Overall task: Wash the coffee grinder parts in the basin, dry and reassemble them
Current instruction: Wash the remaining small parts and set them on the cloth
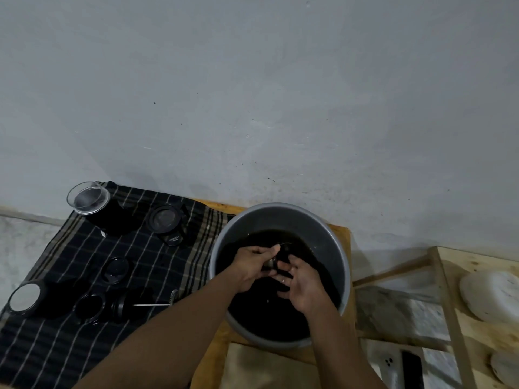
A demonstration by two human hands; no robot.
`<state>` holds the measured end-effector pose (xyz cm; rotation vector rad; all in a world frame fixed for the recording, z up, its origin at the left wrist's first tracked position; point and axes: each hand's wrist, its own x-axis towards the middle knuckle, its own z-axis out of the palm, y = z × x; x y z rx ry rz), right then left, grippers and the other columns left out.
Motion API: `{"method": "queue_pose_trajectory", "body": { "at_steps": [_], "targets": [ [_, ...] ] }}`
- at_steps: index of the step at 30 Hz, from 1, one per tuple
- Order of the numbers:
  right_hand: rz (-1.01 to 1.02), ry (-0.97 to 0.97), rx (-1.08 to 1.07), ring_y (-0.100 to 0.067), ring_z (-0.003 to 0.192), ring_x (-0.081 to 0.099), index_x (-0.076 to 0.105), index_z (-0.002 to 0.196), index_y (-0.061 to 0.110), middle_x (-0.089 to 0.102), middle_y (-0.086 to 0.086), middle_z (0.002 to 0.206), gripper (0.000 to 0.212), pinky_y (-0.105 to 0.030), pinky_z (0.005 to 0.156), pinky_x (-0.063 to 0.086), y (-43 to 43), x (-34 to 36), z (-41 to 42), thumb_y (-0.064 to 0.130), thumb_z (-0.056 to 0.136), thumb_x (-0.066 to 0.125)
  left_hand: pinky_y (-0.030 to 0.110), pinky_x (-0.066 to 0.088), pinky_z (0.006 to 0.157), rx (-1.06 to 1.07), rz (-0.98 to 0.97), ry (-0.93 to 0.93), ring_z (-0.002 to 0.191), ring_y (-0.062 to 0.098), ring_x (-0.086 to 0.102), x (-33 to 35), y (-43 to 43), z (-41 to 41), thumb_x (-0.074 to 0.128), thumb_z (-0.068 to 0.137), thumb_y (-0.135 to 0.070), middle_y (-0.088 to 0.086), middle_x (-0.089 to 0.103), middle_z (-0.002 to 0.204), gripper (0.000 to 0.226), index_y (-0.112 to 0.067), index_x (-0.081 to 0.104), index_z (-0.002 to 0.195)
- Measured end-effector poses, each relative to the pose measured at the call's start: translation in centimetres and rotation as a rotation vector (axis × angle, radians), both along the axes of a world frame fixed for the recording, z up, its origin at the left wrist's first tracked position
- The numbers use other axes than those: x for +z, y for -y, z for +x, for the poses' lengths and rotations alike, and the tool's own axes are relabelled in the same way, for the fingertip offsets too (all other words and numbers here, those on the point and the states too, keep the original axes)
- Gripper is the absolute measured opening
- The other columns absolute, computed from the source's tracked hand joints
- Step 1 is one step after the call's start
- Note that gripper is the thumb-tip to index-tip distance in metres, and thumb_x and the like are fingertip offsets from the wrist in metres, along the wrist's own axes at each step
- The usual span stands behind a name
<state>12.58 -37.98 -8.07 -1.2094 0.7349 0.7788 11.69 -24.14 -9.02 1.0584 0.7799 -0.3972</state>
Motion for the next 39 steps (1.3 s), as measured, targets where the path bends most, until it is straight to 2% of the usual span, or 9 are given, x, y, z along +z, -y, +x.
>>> {"method": "queue_pose_trajectory", "body": {
  "at_steps": [3, 8, 13, 17, 21, 26, 29, 33, 39],
  "targets": [
    [-0.049, 0.144, 0.084, -0.029, 0.093, 0.069, 0.063, 0.111, 0.014, 0.071, -0.007, 0.097, 0.021, -0.044, 0.080, 0.053, -0.4, -0.2, -0.6, 0.024, 0.101, 0.048, 0.033, 0.063, 0.074, 0.018, 0.012, -0.057, 0.088, 0.024, 0.072, 0.1, -0.2, 0.1, 0.080, 0.086, -0.031, 0.012, 0.073, 0.093, 0.036, 0.001, 0.069, 0.098],
    [-0.144, 0.259, 0.494, -0.016, 0.093, 0.063, 0.070, 0.113, 0.019, 0.072, -0.003, 0.093, 0.024, -0.031, 0.075, 0.054, -0.6, 0.2, -0.6, 0.033, 0.103, 0.054, 0.028, 0.061, 0.067, -0.059, 0.027, -0.080, 0.087, 0.024, 0.072, -0.1, -0.7, -0.1, 0.077, 0.090, -0.032, 0.015, 0.076, 0.099, 0.040, 0.006, 0.074, 0.104],
    [-0.088, 0.209, 0.328, -0.022, 0.086, 0.071, 0.072, 0.102, 0.005, 0.075, -0.011, 0.094, 0.017, -0.042, 0.089, 0.060, -0.2, 0.2, 0.0, 0.020, 0.094, 0.071, 0.032, 0.062, 0.069, -0.003, -0.054, -0.098, 0.097, 0.030, 0.072, 0.0, -0.5, -0.5, 0.074, 0.093, -0.020, 0.019, 0.073, 0.111, 0.038, 0.009, 0.068, 0.116],
    [-0.089, 0.210, 0.198, -0.027, 0.080, 0.074, 0.068, 0.093, 0.001, 0.076, -0.017, 0.088, 0.018, -0.042, 0.080, 0.062, -0.4, 0.0, -0.8, 0.017, 0.088, 0.077, 0.032, 0.063, 0.069, -0.068, -0.001, -0.094, 0.097, 0.030, 0.072, 0.4, -0.4, -0.3, 0.075, 0.093, -0.022, 0.020, 0.073, 0.113, 0.036, 0.007, 0.068, 0.114],
    [-0.034, 0.291, 0.464, -0.024, 0.096, 0.072, 0.070, 0.115, 0.010, 0.077, -0.013, 0.104, 0.019, -0.041, 0.085, 0.060, 0.5, 0.7, -1.3, 0.008, 0.098, 0.063, 0.034, 0.064, 0.068, -0.092, 0.020, -0.115, 0.093, 0.028, 0.071, 0.6, -1.4, -0.1, 0.073, 0.094, -0.022, 0.019, 0.072, 0.111, 0.032, 0.004, 0.068, 0.112],
    [-0.221, 0.359, 0.404, -0.013, 0.062, 0.064, 0.071, 0.093, 0.008, 0.072, -0.006, 0.082, 0.014, -0.034, 0.068, 0.059, -0.2, 0.8, -0.4, -0.002, 0.085, 0.076, 0.032, 0.063, 0.070, -0.037, -0.032, -0.127, 0.099, 0.028, 0.072, 0.3, -1.4, -0.4, 0.069, 0.097, -0.018, 0.018, 0.072, 0.114, 0.026, 0.003, 0.070, 0.111],
    [-0.344, 0.481, 0.383, -0.004, 0.061, 0.059, 0.071, 0.086, 0.008, 0.062, 0.009, 0.065, 0.016, -0.019, 0.055, 0.051, 0.1, 0.0, -0.2, 0.002, 0.078, 0.084, 0.031, 0.063, 0.066, -0.028, 0.005, -0.143, 0.098, 0.029, 0.071, 0.4, -1.5, -0.4, 0.067, 0.098, -0.020, 0.018, 0.070, 0.115, 0.029, 0.004, 0.068, 0.114],
    [-0.293, 0.415, 0.647, -0.006, 0.063, 0.057, 0.075, 0.097, 0.016, 0.063, 0.008, 0.070, 0.006, -0.022, 0.058, 0.050, 0.6, 0.2, -0.6, 0.016, 0.092, 0.072, 0.031, 0.063, 0.072, -0.088, 0.022, -0.133, 0.102, 0.028, 0.071, 0.0, -1.6, -0.5, 0.070, 0.096, -0.022, 0.017, 0.071, 0.116, 0.031, 0.002, 0.068, 0.115],
    [-0.497, 0.254, 0.057, -0.023, 0.086, 0.065, 0.069, 0.100, 0.016, 0.070, -0.009, 0.095, 0.013, -0.041, 0.083, 0.056, 1.3, -1.4, -0.5, 0.014, 0.087, 0.069, 0.031, 0.061, 0.076, -0.085, 0.060, -0.129, 0.099, 0.023, 0.067, -1.0, -1.2, -0.8, 0.074, 0.091, -0.005, 0.014, 0.068, 0.117, 0.018, -0.007, 0.068, 0.109]
  ]
}}
